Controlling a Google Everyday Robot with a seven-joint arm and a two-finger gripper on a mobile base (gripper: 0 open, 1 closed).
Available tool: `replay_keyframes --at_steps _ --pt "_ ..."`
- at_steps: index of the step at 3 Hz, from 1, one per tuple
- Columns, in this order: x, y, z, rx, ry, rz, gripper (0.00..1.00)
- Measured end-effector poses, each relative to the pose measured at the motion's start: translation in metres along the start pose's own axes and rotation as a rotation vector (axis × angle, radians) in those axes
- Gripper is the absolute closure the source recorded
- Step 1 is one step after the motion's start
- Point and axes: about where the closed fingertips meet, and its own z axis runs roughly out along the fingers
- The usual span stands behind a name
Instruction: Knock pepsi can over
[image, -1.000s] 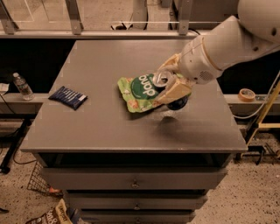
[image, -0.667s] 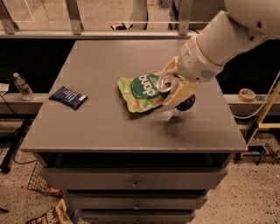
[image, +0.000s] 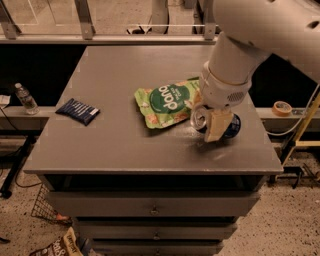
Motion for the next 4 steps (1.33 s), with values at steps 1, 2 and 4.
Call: replay_keyframes --at_steps 1,2,4 --pt "0.006 0.011 0.018 -0.073 0.118 -0.047 1.00" --pt "0.004 0.016 0.032 -0.121 0.163 -0.081 1.00" --pt "-0.001 0.017 0.039 -0.144 0.166 -0.100 0.80"
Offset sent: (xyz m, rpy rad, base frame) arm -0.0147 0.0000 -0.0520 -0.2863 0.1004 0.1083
